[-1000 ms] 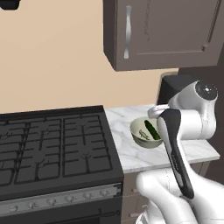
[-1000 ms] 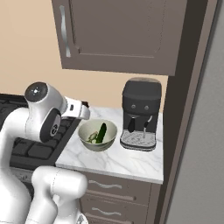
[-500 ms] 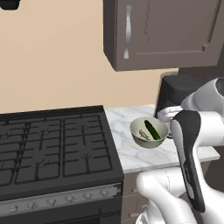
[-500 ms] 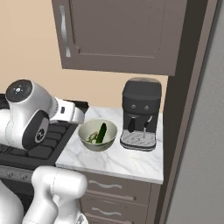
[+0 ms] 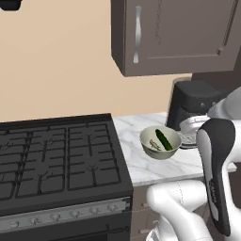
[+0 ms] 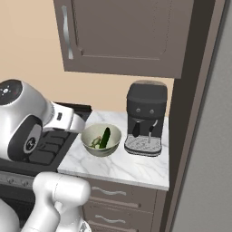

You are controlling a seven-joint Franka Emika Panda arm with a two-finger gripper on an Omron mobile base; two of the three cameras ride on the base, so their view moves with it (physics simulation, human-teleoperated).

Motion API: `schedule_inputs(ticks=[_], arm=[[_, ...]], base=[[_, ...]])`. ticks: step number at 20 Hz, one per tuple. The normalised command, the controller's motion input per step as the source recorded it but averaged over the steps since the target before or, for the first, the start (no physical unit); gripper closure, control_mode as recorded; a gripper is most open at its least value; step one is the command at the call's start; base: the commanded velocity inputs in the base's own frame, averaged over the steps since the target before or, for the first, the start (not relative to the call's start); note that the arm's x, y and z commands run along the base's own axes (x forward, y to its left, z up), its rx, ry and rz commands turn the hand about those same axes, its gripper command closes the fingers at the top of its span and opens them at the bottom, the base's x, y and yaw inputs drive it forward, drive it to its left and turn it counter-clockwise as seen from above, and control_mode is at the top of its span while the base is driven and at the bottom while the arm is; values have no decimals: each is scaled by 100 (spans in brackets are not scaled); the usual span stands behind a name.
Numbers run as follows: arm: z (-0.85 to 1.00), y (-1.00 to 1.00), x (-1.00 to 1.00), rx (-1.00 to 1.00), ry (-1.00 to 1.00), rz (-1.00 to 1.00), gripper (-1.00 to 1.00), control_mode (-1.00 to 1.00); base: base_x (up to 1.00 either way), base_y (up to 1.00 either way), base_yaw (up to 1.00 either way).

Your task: Take the lemon, fish, and cucumber from the freezer and place them in the bowl on the counter.

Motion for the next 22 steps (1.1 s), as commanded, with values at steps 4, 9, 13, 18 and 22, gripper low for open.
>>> schedule_inputs(ticks=[4,9,13,18,22], arm=[[1,-14,-20,0,0,0,-100,-100],[0,-1,-39,0,0,0,-100,-100],[0,0,-20,-1,1,0,-100,-100],[0,0,-6,0,0,0,-100,100],[0,0,0,0,0,0,-100,100]], base=[[0,0,0],[0,0,0],[0,0,0],[-11,0,0],[-62,0,0]])
